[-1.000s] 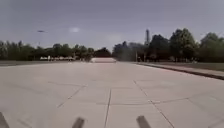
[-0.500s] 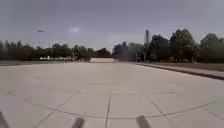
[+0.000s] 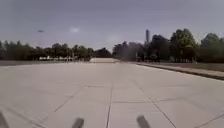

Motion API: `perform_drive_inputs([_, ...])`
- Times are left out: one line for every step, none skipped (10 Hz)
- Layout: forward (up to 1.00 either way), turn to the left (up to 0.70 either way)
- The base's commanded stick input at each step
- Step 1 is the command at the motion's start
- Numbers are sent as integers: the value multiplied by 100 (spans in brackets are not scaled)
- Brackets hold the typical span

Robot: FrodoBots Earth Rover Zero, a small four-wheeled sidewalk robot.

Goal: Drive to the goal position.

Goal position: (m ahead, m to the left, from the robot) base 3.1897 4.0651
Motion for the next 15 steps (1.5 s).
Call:
perform_drive_inputs([70,3])
perform_drive_inputs([70,0])
perform_drive_inputs([70,0])
perform_drive_inputs([70,0])
perform_drive_inputs([70,0])
perform_drive_inputs([70,0])
perform_drive_inputs([70,0])
perform_drive_inputs([70,0])
perform_drive_inputs([70,0])
perform_drive_inputs([70,0])
perform_drive_inputs([70,0])
perform_drive_inputs([70,0])
perform_drive_inputs([70,0])
perform_drive_inputs([70,0])
perform_drive_inputs([70,0])
